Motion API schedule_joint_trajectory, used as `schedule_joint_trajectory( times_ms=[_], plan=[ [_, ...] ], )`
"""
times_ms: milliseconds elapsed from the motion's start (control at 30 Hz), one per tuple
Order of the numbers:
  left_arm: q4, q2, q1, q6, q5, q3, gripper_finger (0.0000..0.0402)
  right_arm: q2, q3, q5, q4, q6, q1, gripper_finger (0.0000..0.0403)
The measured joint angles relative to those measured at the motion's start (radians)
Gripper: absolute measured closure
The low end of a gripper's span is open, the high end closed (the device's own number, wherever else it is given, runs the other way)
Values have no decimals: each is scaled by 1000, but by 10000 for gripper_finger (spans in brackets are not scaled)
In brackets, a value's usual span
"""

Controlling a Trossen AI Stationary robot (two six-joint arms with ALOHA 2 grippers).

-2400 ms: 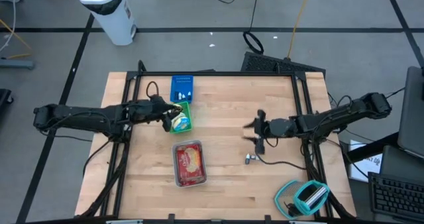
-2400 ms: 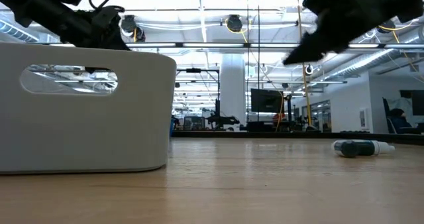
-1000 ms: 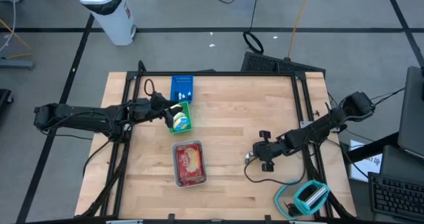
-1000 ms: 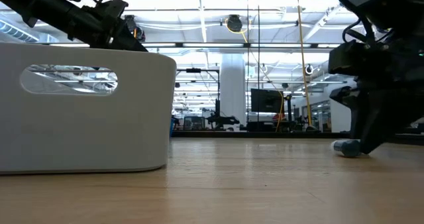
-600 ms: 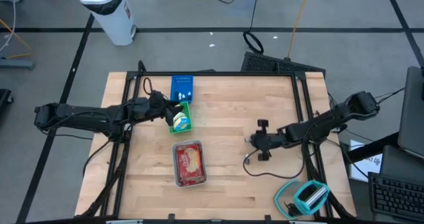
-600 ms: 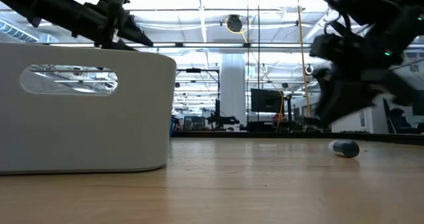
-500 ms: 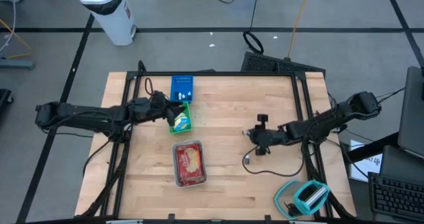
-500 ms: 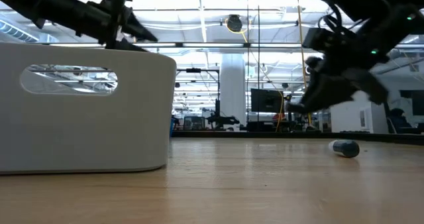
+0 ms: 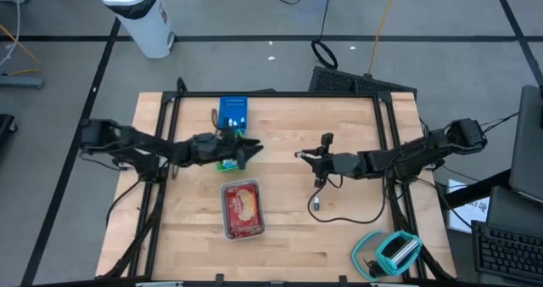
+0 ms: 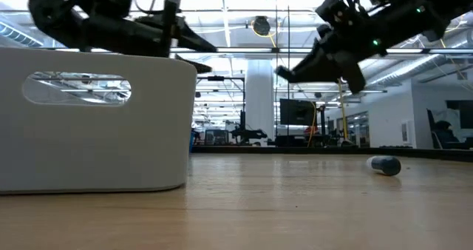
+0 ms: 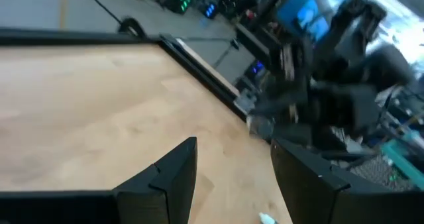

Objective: Pick & Place Food Item
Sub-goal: Put the brown food coloring bottle into the blue bin

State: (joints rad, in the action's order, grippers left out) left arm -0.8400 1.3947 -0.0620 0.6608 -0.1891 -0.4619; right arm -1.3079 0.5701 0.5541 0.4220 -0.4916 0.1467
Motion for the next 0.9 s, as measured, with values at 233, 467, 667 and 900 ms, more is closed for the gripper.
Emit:
schedule_joint_trajectory(
  times_ms=[233, 467, 667, 900],
  plan=[
    [4, 190, 25, -62, 70, -190, 206, 0, 0, -4, 94, -52, -22, 333],
    [127, 320, 45, -155, 95, -400, 206, 0, 0, -4, 90, -53, -22, 337],
    [270, 372, 45, -163, 75, -537, 206, 0, -2, 28, 83, -78, -24, 334],
    [330, 379, 44, -229, 32, -585, 206, 0, -1, 78, 89, -76, -21, 335]
  ],
)
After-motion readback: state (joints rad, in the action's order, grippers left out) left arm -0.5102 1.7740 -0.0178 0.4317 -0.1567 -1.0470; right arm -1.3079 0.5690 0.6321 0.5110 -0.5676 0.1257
